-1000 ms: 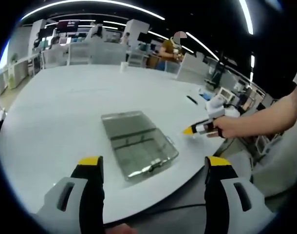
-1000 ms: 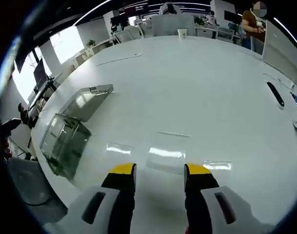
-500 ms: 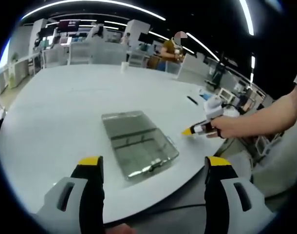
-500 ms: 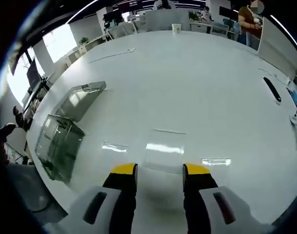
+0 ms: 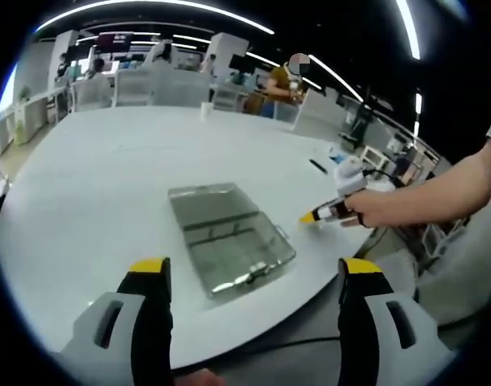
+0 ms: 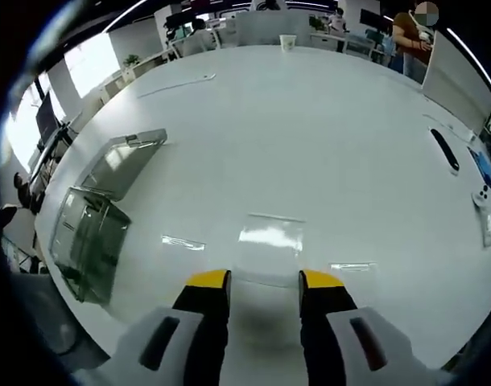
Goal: Insert the divider into the dual guide fixture by aligning both edges with the guide slots and pushing it downward to the bottom, including one-sided entry, uneven engagement, binding, and posture correction.
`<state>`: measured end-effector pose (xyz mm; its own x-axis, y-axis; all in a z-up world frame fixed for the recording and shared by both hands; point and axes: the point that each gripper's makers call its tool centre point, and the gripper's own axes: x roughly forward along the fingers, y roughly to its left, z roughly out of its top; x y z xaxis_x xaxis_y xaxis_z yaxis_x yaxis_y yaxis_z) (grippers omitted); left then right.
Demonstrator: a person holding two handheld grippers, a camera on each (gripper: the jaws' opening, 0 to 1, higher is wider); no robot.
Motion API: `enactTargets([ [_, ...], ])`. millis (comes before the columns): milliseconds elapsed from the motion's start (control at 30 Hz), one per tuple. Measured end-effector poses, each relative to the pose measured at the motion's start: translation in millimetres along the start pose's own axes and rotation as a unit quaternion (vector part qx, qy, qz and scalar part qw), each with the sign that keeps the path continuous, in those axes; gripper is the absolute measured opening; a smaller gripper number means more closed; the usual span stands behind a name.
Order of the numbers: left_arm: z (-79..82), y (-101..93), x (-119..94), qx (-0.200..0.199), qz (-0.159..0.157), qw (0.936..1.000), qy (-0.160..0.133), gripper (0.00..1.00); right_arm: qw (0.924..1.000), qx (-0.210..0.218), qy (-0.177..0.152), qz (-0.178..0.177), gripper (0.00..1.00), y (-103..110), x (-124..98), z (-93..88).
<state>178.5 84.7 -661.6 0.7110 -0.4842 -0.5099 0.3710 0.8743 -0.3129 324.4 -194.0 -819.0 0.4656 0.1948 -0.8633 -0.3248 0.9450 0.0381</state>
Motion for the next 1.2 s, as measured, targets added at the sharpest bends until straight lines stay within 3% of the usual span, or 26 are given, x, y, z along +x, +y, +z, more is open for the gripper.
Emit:
enactTargets([
  [1200,-1.6,1.1,3.7,0.004,-0.002,0.9999,0.010,0.83,0.9995,-0.011,0.025,-0.019,0.30,-8.2,7.0,4.7],
])
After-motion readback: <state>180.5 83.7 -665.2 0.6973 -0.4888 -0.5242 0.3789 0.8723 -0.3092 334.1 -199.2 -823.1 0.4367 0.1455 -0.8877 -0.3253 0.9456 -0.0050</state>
